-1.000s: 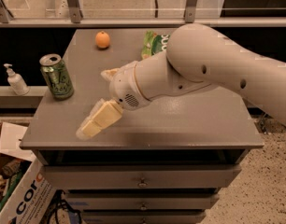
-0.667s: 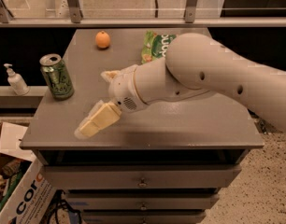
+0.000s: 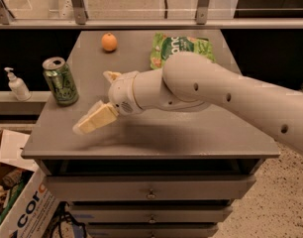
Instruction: Knock green can over
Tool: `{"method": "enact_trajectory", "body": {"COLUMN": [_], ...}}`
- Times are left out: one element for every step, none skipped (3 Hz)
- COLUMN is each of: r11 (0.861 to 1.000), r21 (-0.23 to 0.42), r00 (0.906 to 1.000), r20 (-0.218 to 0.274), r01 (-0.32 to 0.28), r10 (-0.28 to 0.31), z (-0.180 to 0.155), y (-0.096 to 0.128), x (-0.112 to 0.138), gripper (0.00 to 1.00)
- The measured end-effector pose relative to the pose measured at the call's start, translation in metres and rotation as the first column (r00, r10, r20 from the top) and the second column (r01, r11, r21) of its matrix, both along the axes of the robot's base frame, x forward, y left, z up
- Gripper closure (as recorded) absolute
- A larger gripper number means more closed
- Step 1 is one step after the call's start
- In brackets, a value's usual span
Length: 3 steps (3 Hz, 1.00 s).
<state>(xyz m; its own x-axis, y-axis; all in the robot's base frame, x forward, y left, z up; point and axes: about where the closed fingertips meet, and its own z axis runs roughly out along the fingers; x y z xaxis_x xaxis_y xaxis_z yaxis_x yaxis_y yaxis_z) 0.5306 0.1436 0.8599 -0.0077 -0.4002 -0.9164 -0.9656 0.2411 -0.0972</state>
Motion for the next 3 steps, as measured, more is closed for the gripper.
{"method": "enact_trajectory", "body": {"r11": [0.996,0.99,0.985], "r21": [0.076,0.125,0.156], "r00": [0.9987,0.9966,0.9948], "r20": [0.026,0.046,0.057], "r01": [0.041,0.062,0.074], "r10": [-0.043,-0.068,-0.084], "z": [0.004,0.01,0.015], "y": [0.019,0.034,0.044], "x": [0.032,0.052,0.065], "gripper": [0.0,0.0,0.0]}}
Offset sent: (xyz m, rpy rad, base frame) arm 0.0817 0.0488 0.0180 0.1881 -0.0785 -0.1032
